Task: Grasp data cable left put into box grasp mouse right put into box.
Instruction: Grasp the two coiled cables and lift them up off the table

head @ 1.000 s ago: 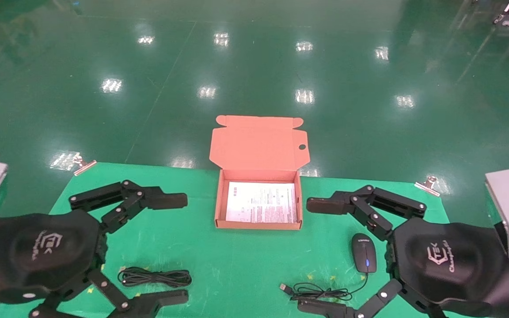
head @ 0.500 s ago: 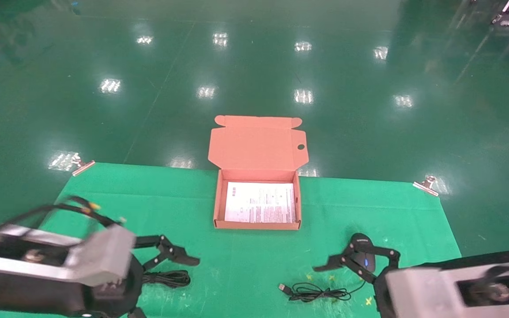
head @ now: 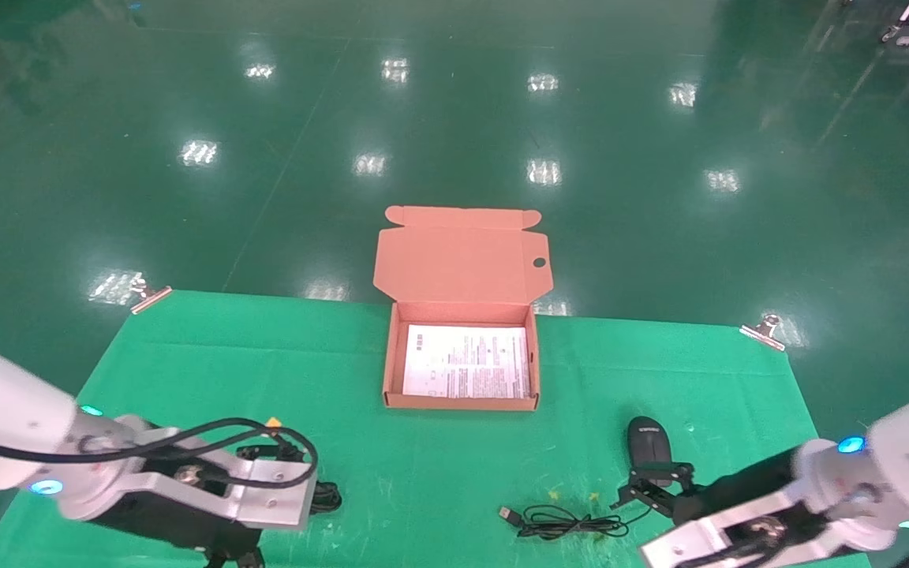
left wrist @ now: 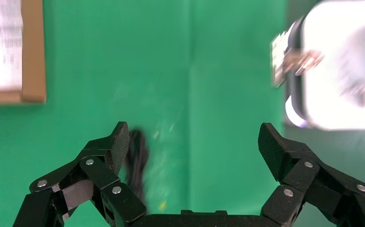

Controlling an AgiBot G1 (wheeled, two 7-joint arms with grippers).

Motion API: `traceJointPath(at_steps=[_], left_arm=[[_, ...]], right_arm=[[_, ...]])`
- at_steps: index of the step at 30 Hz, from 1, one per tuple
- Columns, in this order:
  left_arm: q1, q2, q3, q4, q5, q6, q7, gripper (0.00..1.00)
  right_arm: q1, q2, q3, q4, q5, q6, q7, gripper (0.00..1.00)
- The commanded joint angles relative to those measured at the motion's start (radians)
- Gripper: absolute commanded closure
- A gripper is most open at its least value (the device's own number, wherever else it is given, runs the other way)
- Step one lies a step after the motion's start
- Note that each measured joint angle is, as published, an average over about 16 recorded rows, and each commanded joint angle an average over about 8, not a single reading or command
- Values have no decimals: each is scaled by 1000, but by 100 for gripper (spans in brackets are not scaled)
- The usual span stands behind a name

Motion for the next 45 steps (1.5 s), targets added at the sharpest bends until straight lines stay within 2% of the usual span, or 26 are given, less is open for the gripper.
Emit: traceJointPath(at_steps=[1, 9, 20, 29, 40, 41, 42, 43, 45], left_arm=[[-6, 24, 35, -3, 73, -11, -19, 0], [29, 86, 95, 56, 227, -69, -101, 0], [45, 181, 118, 256, 336, -187, -141, 0], [24, 248, 126, 447, 381, -266, -100, 0], [4, 303, 116, 660, 363, -336, -6, 0], [4, 307, 114, 676, 359, -342, 4, 4], [3, 310, 112, 692, 354, -346, 13, 13], [3, 313, 110, 707, 349, -350, 22, 25], [3, 318, 106, 733, 341, -356, 40, 50]], right_arm=[[-3, -19, -24, 0, -47, 20, 3, 0], [-73, -63, -56, -2, -202, 163, 62, 0], [-174, -107, -73, -17, -344, 323, 166, 0], [-205, -147, -76, -50, -398, 377, 229, 0], [-215, -204, -90, -156, -423, 415, 216, 0], [-215, -210, -92, -169, -426, 419, 213, 0], [-216, -217, -94, -181, -429, 424, 210, 0], [-216, -223, -95, -192, -431, 427, 207, 9], [-217, -233, -98, -211, -436, 434, 202, 34]])
